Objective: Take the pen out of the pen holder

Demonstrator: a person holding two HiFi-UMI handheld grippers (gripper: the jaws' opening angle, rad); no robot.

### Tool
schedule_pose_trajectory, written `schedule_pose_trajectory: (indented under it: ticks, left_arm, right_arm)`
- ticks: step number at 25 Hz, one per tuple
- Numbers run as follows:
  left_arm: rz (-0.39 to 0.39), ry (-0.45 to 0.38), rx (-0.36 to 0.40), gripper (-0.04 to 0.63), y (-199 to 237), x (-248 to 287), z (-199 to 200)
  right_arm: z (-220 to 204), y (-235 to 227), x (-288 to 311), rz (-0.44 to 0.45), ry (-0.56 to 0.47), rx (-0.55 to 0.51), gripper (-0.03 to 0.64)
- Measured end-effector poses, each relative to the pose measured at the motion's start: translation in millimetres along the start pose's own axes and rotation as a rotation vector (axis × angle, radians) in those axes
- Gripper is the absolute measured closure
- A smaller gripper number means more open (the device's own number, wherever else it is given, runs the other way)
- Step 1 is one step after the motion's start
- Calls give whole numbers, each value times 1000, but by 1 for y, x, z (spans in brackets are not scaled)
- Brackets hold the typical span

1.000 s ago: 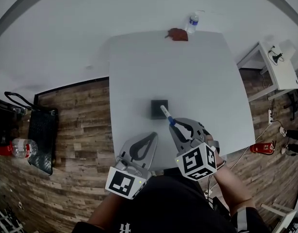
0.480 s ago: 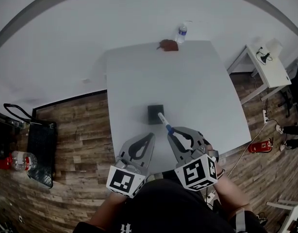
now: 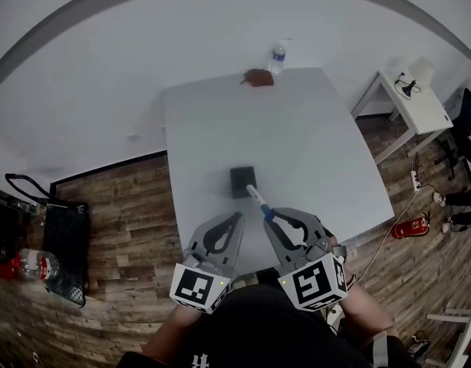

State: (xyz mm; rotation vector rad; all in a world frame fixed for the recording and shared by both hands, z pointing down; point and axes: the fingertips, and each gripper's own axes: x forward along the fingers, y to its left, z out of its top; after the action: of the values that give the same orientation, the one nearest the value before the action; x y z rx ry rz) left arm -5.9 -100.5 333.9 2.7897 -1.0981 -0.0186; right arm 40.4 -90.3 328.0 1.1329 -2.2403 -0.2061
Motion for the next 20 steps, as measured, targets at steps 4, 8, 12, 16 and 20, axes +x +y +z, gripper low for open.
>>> schedule_pose_trajectory:
  ticks: [4,8,12,16,20]
  left_arm:
    - [-2,-5,11,589,-4,-1,2]
    - [5,-6,14,588,-2,-1,3]
    - [8,-2,9,588,-2,1,3]
    - [12,-1,18,588,-2,4,3]
    - [18,-2,20,588,0,8,4]
  right_arm:
    - [1,0,-5,-9,-11,3,549]
    - [2,-2,-5,-10,-19,15,549]
    - [3,-3,-4,-8,-22,20,549]
    - [3,-6,-3,-4,-25,20,549]
    - [1,-9,1,1,-22,23,549]
